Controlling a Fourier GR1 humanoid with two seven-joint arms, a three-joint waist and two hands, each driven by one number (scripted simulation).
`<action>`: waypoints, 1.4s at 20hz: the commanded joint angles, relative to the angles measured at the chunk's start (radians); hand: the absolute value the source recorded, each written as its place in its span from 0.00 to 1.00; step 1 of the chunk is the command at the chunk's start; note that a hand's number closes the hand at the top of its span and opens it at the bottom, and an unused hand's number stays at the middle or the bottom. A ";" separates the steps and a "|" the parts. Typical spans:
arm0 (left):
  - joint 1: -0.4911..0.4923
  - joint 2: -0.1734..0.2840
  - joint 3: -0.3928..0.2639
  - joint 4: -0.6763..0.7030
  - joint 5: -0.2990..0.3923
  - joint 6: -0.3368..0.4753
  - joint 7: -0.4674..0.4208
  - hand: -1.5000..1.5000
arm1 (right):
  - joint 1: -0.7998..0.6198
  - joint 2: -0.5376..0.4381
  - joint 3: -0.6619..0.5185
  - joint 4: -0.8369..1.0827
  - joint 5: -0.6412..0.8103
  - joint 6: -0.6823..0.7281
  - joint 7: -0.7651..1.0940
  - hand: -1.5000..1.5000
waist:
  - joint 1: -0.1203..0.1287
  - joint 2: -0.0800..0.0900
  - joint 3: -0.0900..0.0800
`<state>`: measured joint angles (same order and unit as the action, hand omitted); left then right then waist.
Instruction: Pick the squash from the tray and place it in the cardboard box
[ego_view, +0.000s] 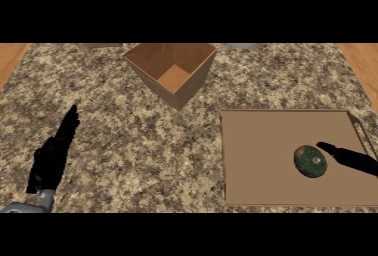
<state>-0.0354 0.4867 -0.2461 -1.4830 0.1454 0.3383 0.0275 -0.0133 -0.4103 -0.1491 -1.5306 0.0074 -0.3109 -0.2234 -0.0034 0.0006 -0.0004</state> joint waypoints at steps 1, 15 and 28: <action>0.004 0.017 0.014 -0.016 -0.001 -0.002 0.028 0.50 | 0.054 -0.201 0.009 -0.024 0.113 0.080 0.124 0.00 | -0.003 -0.004 -0.002; -0.021 0.004 0.026 -0.008 -0.008 -0.049 0.042 0.50 | 0.047 -0.427 0.257 -0.304 0.154 0.556 0.735 0.00 | 0.009 -0.001 -0.001; 0.016 -0.077 0.092 -0.058 -0.125 -0.078 0.082 0.50 | 0.020 -0.190 0.281 -0.279 0.396 0.582 0.888 0.00 | 0.004 -0.001 0.000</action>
<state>0.0004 0.4326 -0.1797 -1.5437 0.0567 0.2717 0.0882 0.0195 -0.6608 0.1352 -1.8230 0.3494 0.2513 0.6330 0.0017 -0.0006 -0.0002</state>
